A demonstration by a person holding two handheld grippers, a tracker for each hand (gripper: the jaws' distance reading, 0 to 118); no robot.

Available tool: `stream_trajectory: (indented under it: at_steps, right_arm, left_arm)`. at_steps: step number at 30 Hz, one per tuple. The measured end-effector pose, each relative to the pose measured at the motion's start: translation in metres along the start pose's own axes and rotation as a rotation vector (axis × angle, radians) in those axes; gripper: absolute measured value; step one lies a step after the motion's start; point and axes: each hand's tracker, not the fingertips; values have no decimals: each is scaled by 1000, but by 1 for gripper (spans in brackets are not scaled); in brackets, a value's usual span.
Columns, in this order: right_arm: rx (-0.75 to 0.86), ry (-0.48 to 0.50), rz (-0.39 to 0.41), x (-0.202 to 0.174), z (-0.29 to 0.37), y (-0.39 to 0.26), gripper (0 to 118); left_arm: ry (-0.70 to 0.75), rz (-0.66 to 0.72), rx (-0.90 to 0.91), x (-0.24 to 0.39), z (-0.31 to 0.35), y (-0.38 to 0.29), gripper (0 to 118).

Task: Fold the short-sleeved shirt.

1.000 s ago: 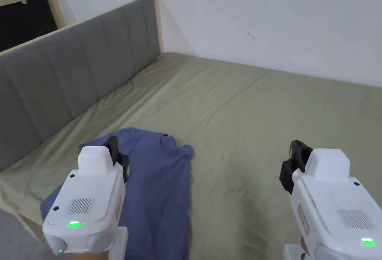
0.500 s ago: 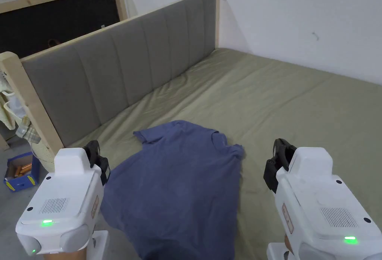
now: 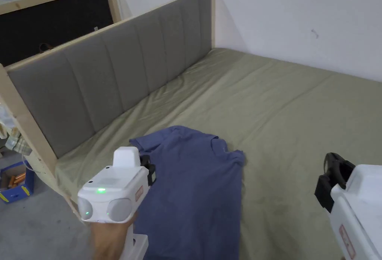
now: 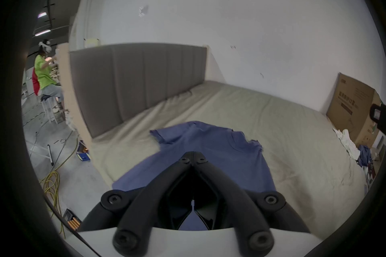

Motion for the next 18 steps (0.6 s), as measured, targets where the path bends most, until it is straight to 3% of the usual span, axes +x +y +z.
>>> stream_trajectory:
  at_steps: [1,2,3,4,6,11,14,15,17,18]
  right_arm:
    - [-6,-12,-1,4,-2,-1,1]
    - [-11,-24,-1,10,-3,-2,1]
    - [-16,-34,0,15,-4,-3,1]
    - [-21,-45,4,20,-6,-5,1]
    - [-35,-70,12,27,-7,-7,1]
    - [-77,-110,24,45,-11,-18,1]
    - [-105,-125,29,53,-12,-25,1]
    - [-113,-128,29,55,-13,-27,1]
    - [-125,-132,28,58,-13,-30,1]
    - [-131,-134,27,60,-13,-31,1]
  left_arm:
    - [-15,-5,-35,5,-13,1,14]
    - [-24,-10,-90,10,-28,2,30]
    - [-38,1,-121,16,-42,1,63]
    - [-44,18,-164,20,-57,1,83]
    - [-32,57,-277,28,-87,-3,106]
    - [35,57,-436,46,-140,-29,106]
    - [54,40,-532,52,-160,-46,94]
    - [39,39,-540,54,-162,-52,89]
    - [-9,44,-556,59,-164,-60,60]
    - [39,7,-514,63,-160,-60,56]
